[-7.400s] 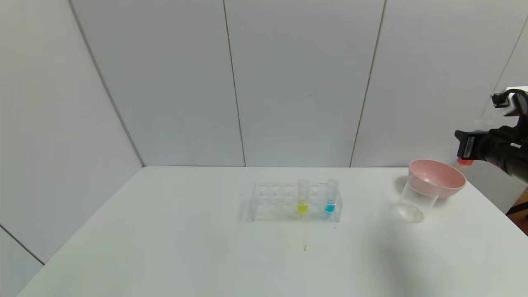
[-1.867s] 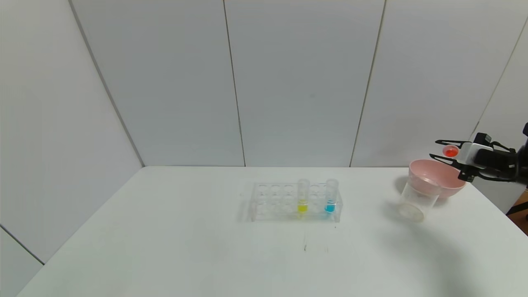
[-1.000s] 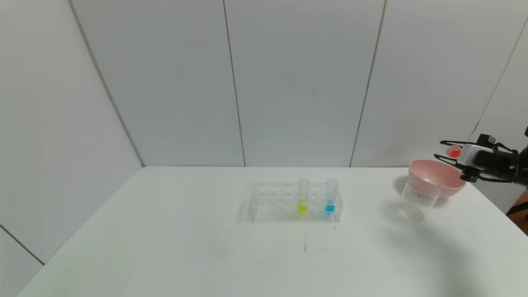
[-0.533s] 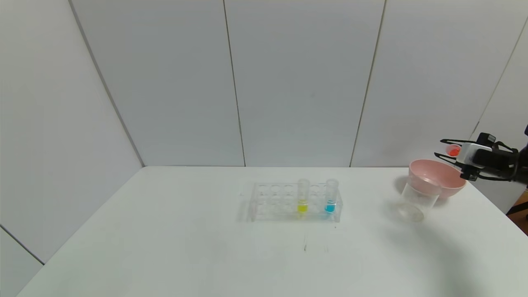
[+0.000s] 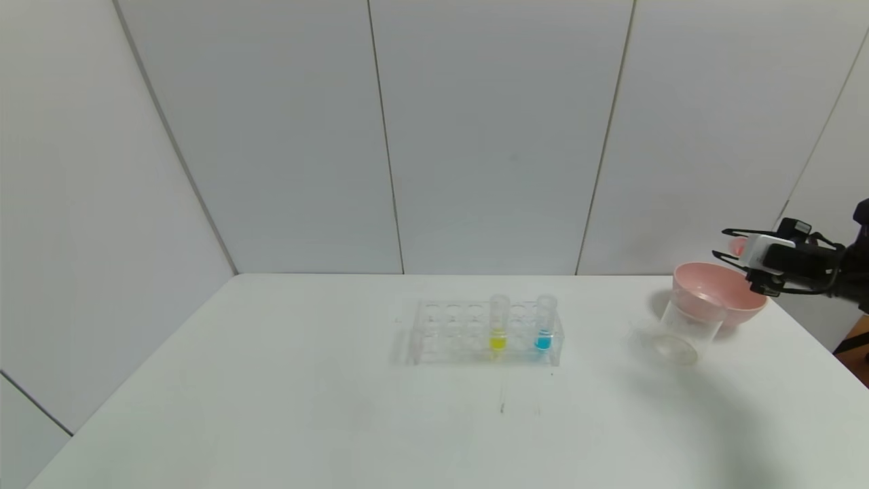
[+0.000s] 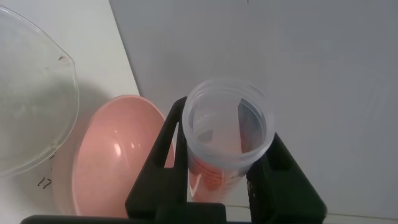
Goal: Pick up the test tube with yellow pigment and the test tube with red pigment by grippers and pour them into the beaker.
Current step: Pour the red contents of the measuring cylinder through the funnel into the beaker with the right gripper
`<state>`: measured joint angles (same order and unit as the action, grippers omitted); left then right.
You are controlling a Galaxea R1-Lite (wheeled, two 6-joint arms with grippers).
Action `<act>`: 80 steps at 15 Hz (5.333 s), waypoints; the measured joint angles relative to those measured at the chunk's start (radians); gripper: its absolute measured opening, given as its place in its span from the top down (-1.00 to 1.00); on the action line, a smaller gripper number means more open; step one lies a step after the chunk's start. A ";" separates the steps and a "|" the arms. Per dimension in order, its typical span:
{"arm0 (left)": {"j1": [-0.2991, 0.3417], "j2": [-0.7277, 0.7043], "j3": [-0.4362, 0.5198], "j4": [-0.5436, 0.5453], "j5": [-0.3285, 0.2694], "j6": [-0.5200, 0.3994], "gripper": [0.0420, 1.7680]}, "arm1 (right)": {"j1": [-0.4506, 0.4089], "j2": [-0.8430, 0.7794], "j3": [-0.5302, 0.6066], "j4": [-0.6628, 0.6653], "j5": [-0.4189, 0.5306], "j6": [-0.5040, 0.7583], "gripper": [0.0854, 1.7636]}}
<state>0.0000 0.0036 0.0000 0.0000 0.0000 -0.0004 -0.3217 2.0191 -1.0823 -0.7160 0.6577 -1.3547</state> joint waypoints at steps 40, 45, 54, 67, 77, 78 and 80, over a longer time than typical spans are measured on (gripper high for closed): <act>0.000 0.000 0.000 0.000 0.000 0.000 -1.00 | 0.006 -0.004 0.029 -0.001 0.092 -0.392 0.40; 0.000 0.000 0.000 0.000 0.000 0.000 -1.00 | 0.013 -0.006 0.030 -0.002 0.090 -0.411 0.40; 0.000 0.000 0.000 0.000 0.000 0.000 -1.00 | 0.034 -0.006 0.033 -0.003 0.086 -0.423 0.40; 0.000 0.000 0.000 0.000 0.000 0.000 -1.00 | 0.036 -0.007 0.029 -0.002 0.085 -0.425 0.40; 0.000 0.000 0.000 0.000 0.000 0.000 -1.00 | 0.057 -0.009 0.025 -0.003 0.079 -0.449 0.40; 0.000 0.000 0.000 0.000 0.000 0.000 -1.00 | 0.058 -0.009 0.025 -0.004 0.073 -0.450 0.40; 0.000 0.000 0.000 0.000 0.000 0.000 -1.00 | 0.060 -0.009 0.024 -0.004 0.068 -0.454 0.40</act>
<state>0.0000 0.0036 0.0000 0.0000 0.0000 0.0000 -0.2617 2.0098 -1.0587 -0.7198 0.7260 -1.8091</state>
